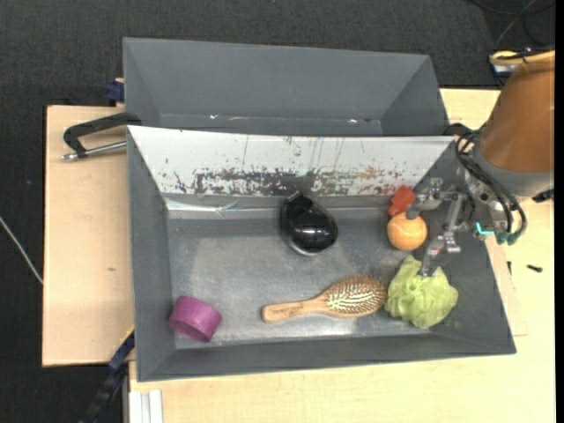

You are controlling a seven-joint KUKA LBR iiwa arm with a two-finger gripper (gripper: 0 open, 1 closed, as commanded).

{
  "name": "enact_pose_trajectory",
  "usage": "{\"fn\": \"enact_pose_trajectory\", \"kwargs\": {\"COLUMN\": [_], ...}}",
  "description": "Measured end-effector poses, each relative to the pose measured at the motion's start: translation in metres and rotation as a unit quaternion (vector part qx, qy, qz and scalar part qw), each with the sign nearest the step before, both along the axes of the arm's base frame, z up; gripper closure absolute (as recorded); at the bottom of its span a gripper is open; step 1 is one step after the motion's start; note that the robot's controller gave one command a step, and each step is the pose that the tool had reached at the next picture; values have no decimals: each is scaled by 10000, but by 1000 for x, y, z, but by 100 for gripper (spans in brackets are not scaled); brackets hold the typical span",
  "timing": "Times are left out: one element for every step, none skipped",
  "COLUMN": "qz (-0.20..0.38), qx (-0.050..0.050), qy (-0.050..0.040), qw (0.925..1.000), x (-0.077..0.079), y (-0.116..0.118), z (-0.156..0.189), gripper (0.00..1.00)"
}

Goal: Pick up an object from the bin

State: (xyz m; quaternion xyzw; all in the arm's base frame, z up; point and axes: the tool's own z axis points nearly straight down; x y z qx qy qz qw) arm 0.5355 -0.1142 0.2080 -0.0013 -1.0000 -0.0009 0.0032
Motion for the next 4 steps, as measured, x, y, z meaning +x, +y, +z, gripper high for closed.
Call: {"fn": "enact_pose_trajectory", "kwargs": {"qz": [10,517,1507,1411], "qx": [-7,-9,2,-5], "qy": [-43,-55,-24,-48], "qw": [10000,9986,9886,9900], "x": [2,-11,-32,-37], "y": [1,39,85,103], "z": [4,-42,-57,-75], "gripper": [0,0,0,0]}}
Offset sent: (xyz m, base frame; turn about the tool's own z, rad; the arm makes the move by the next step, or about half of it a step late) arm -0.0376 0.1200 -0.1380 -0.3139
